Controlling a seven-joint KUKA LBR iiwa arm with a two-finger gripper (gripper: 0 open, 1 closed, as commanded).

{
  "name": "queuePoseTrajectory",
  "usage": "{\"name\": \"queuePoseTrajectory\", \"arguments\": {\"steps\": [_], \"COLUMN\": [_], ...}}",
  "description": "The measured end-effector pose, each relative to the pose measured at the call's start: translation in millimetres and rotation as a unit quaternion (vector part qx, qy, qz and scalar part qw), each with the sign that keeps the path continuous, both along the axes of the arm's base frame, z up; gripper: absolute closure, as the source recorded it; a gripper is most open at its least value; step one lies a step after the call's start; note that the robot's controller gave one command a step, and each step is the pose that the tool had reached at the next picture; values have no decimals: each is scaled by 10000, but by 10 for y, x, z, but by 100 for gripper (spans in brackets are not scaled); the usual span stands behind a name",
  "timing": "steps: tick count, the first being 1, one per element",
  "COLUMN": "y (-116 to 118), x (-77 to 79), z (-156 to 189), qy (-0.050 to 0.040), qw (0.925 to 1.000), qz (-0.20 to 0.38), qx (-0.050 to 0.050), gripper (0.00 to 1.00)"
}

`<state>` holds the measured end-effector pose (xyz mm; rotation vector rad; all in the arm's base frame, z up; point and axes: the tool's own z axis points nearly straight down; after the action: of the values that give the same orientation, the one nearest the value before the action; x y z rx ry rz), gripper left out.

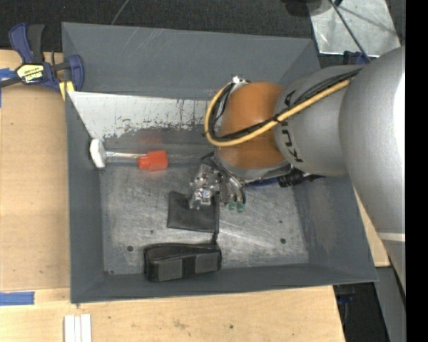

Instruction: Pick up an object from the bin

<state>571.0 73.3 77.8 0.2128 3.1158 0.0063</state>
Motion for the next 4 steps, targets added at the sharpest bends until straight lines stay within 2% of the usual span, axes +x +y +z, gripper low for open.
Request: {"name": "queuePoseTrajectory", "arguments": {"steps": [1, 2, 3, 4], "y": [50, 353, 350, 400], "x": [81, 13, 24, -103], "z": [1499, 423, 439, 13], "qy": [31, 93, 76, 83], "qw": [9913, 9507, 9511, 9094], "qz": [1316, 3099, 3087, 4158], "qx": [-27, -38, -41, -49], "gripper": [100, 100, 0, 0]}}
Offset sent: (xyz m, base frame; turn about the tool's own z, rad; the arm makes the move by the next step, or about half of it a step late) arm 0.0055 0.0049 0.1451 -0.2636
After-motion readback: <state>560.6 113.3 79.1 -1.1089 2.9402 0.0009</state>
